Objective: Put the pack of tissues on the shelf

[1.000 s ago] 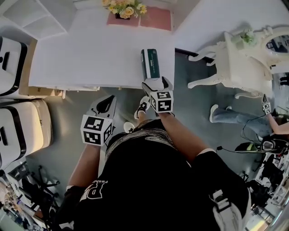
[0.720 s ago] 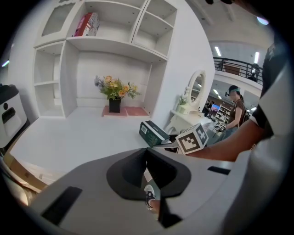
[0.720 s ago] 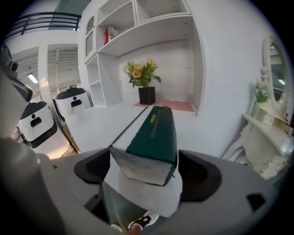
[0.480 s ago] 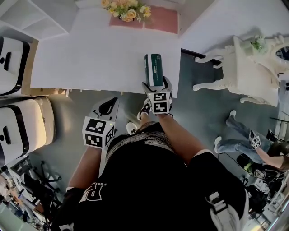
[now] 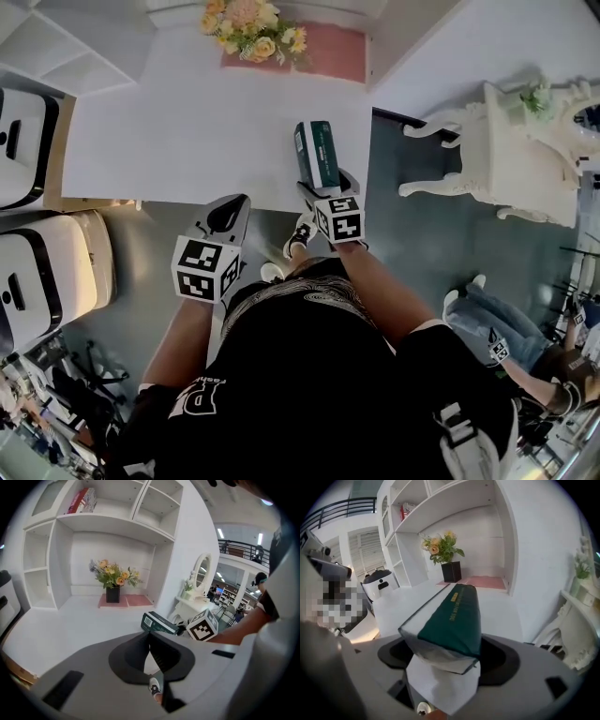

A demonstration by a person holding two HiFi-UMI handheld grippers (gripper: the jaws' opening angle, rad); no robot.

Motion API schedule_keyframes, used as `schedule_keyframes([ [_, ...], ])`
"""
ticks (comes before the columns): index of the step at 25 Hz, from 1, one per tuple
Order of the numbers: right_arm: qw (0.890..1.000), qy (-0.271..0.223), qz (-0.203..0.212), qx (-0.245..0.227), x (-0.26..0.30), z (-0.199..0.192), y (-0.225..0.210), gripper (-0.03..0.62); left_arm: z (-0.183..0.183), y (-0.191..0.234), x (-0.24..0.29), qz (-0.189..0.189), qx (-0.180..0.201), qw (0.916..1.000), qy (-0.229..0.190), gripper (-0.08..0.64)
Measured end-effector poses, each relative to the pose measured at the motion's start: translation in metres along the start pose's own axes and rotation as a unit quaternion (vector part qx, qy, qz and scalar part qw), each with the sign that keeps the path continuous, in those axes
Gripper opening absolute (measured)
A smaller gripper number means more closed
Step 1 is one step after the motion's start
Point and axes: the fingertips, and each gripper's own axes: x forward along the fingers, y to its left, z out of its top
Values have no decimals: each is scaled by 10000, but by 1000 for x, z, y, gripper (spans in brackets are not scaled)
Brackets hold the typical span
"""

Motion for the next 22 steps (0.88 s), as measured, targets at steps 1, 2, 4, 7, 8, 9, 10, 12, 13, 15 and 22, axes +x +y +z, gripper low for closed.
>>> schedule_keyframes([
  [1, 10000, 21, 73, 50, -2, 3, -1, 405, 4, 0, 4, -13, 15, 10000, -19, 14],
  [2, 9998, 39, 145, 108, -3, 7, -3, 402, 9, -1, 8, -29, 34, 10000, -39, 14],
  [4, 9993, 69, 283, 244, -7, 14, -5, 397, 19, -3, 15, -63, 83, 9999, -88, 14],
  [7, 9981, 89, 463, 400, -15, 23, -8, 394, 37, -5, 23, -97, 136, 9997, -191, 14],
  [8, 9977, 81, 516, 428, -18, 26, -10, 394, 44, -6, 26, -106, 148, 9996, -233, 14],
  [9, 9974, 66, 564, 446, -21, 29, -13, 393, 50, -7, 28, -113, 158, 9994, -277, 14],
  [10, 9971, 43, 604, 453, -25, 34, -15, 393, 56, -7, 31, -117, 165, 9993, -320, 14],
  [12, 9967, -27, 672, 458, -32, 46, -21, 393, 68, -7, 36, -127, 163, 9990, -393, 14],
  [13, 9965, -69, 700, 461, -37, 52, -24, 393, 74, -7, 37, -134, 158, 9989, -428, 14],
  [15, 9962, -155, 736, 446, -46, 63, -29, 393, 85, -8, 40, -142, 174, 9984, -511, 14],
  [22, 9950, -558, 795, 225, -75, 105, -40, 393, 126, -13, 49, -161, 334, 9952, -906, 14],
])
